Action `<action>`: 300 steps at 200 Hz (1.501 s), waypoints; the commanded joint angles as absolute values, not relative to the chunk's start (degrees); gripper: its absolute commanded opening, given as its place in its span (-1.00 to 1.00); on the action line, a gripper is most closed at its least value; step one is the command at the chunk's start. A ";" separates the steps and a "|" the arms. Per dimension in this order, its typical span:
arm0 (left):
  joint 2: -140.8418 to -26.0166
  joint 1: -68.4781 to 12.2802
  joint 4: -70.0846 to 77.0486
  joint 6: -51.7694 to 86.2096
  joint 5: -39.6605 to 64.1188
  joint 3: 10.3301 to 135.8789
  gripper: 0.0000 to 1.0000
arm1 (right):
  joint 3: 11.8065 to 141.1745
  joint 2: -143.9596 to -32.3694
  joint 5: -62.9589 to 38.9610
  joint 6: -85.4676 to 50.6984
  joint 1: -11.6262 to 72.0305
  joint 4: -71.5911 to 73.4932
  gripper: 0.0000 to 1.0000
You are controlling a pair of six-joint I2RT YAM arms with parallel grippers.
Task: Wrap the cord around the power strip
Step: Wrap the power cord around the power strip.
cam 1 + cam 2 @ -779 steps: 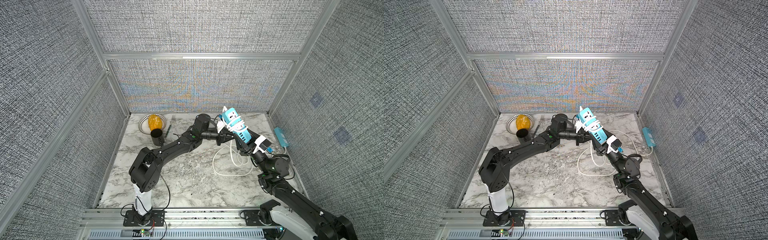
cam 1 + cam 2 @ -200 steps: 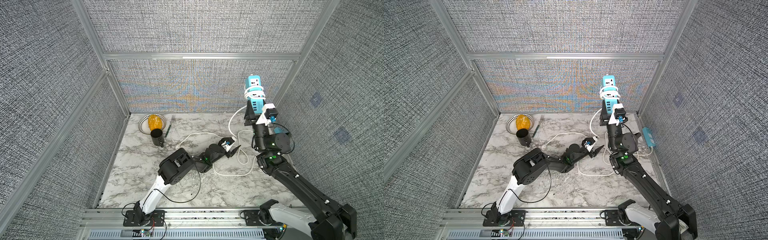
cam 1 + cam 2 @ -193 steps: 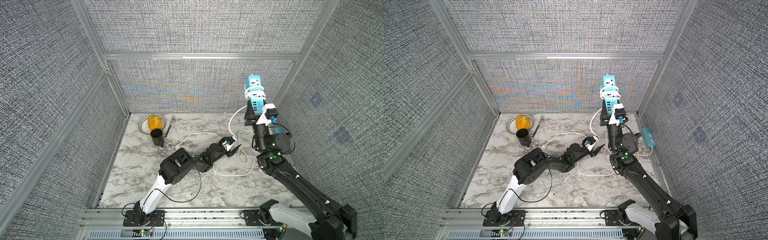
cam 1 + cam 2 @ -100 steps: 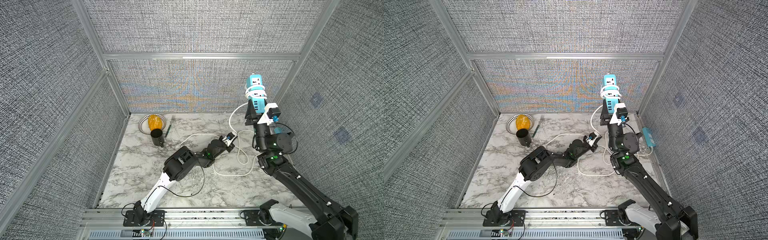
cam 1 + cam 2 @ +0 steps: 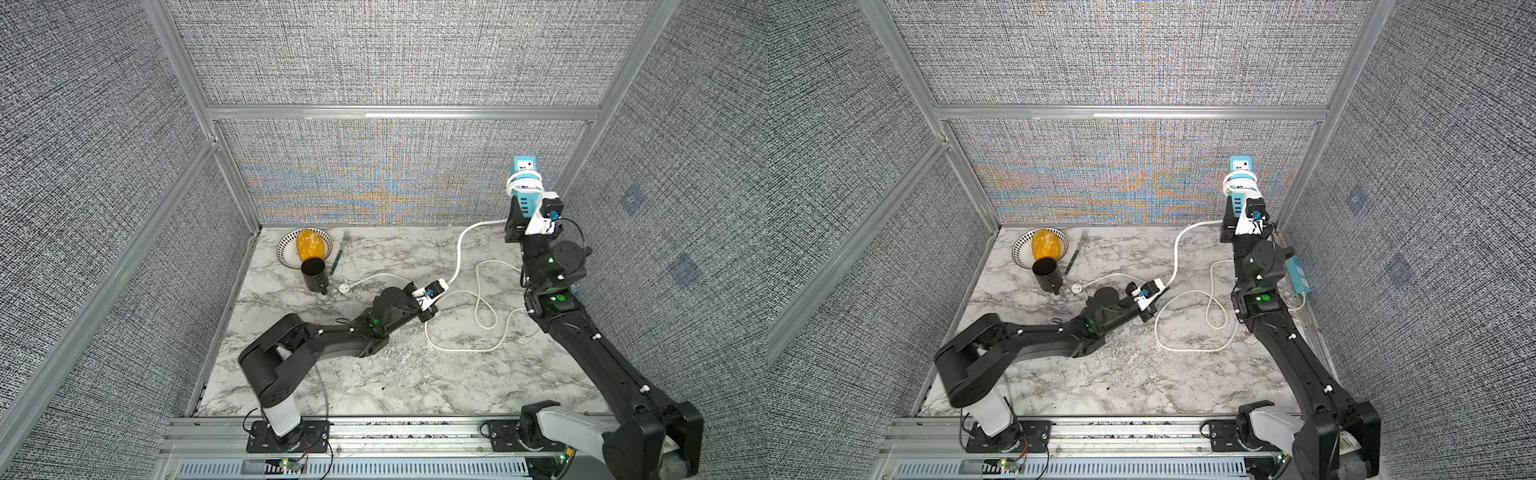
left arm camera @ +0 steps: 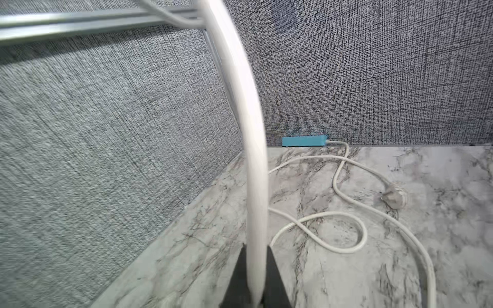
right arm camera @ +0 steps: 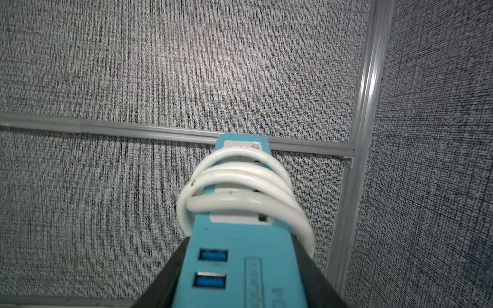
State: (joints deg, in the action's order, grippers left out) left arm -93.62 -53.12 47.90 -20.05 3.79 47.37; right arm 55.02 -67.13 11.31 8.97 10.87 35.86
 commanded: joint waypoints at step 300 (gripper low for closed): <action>-89.78 -39.00 -16.52 -51.66 15.47 104.23 -1.00 | 30.70 -58.65 -49.24 23.16 16.10 15.01 -1.00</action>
